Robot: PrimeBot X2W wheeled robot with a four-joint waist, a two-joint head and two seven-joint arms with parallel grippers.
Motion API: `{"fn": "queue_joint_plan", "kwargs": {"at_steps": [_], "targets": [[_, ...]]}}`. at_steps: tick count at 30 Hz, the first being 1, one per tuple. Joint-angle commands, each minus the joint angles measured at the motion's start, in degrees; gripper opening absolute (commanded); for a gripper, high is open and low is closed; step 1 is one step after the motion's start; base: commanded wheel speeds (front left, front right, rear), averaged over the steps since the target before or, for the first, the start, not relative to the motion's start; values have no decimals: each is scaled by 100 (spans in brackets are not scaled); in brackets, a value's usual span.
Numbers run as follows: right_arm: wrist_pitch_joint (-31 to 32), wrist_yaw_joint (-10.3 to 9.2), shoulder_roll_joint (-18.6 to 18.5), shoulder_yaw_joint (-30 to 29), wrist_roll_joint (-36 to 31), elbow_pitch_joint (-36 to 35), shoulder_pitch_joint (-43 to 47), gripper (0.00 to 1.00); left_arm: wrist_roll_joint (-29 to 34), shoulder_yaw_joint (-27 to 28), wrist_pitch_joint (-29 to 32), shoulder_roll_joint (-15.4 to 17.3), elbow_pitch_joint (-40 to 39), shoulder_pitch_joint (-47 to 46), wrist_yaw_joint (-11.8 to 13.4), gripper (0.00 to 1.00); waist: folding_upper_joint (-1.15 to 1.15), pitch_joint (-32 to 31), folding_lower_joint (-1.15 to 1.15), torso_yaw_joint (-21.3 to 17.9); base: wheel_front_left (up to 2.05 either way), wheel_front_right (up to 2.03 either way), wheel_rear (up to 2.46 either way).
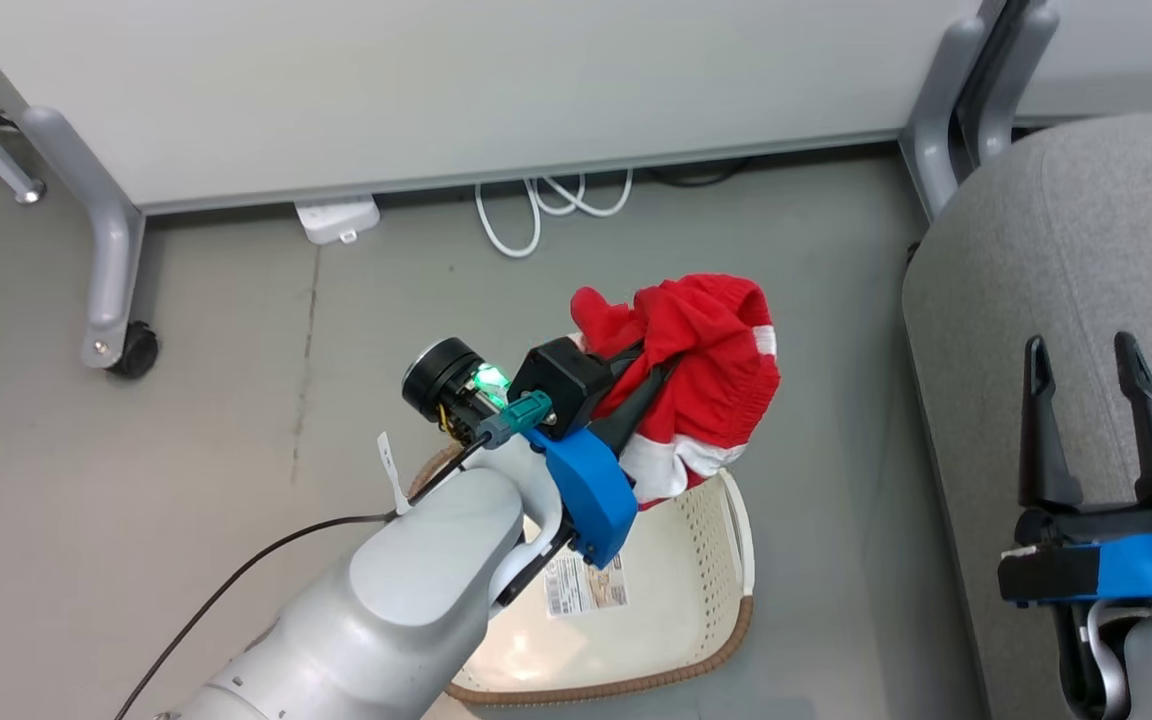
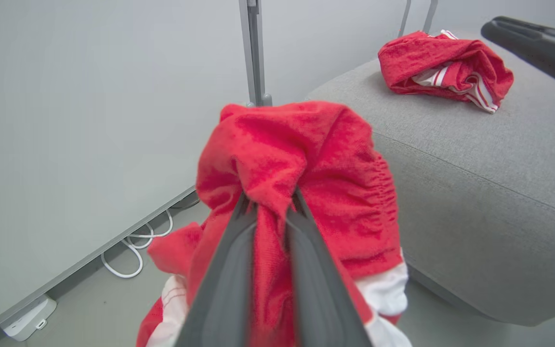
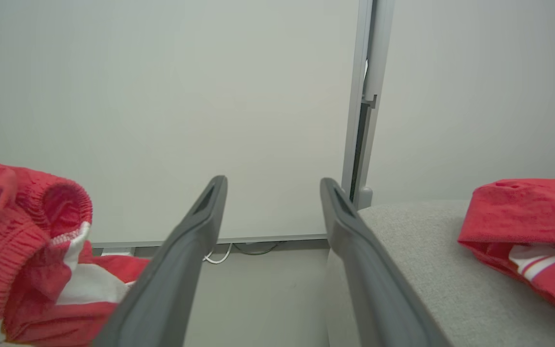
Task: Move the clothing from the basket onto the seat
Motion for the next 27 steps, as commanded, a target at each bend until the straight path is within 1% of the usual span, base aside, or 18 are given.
{"fn": "queue_joint_plan", "kwargs": {"at_steps": [1, 7, 16, 22, 27], "targets": [[0, -2, 30, -1, -30, 30, 125, 100, 19, 61, -25, 31, -131, 99, 56, 0, 0, -228, 1, 72, 0, 0, 0], [0, -2, 117, 34, -35, 112, 343, 100, -62, 171, -10, 120, -527, 187, 184, 0, 0, -587, 1, 99, 0, 0, 0], [0, -2, 237, 131, -6, 188, 636, 100, -173, 244, 228, 299, -1191, 218, 387, 0, 0, -975, 1, 83, 0, 0, 0], [0, -2, 293, 241, 26, 230, 807, 100, -192, 224, 430, 466, -1699, 285, 517, 0, 0, -1135, 1, 69, 0, 0, 0], [0, -2, 297, 470, 73, 241, 920, 100, -166, 184, 574, 597, -2030, 333, 649, 0, 0, -1171, 1, 57, 0, 0, 0]]}}
